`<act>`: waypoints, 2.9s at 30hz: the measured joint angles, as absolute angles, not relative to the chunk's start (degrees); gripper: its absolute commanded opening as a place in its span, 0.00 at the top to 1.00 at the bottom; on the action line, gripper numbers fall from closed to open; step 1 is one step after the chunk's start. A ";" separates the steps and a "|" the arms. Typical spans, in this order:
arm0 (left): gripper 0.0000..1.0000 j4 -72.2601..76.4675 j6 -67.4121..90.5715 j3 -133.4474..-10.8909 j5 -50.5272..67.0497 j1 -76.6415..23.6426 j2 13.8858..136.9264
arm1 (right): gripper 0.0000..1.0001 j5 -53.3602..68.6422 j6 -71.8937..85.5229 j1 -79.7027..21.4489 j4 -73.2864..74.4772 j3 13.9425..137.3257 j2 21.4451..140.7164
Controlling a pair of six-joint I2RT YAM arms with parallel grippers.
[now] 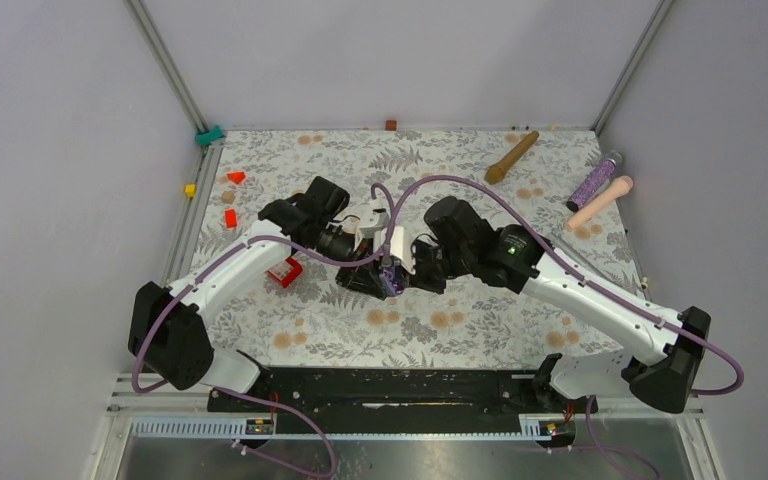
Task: Insert the wireless bluetooth earbuds into the charging case
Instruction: Place the earbud in the charging case, then close the charging case.
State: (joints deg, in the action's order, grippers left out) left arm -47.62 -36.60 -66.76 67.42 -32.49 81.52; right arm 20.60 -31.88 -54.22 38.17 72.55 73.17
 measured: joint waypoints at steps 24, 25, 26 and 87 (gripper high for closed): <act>1.00 -48.38 -36.38 -66.76 67.07 -32.18 82.08 | 0.65 20.45 -30.04 -55.90 36.95 73.43 75.83; 1.00 -48.38 -36.38 -66.76 67.09 -32.18 82.13 | 0.62 20.53 -29.91 -55.94 36.99 73.43 75.92; 1.00 -48.31 -36.38 -66.76 67.07 -32.18 82.15 | 0.58 20.67 -29.87 -55.96 37.12 73.45 75.94; 1.00 -47.90 -37.06 -67.07 67.51 -32.51 80.95 | 0.40 28.47 -24.84 -48.49 37.43 72.51 72.99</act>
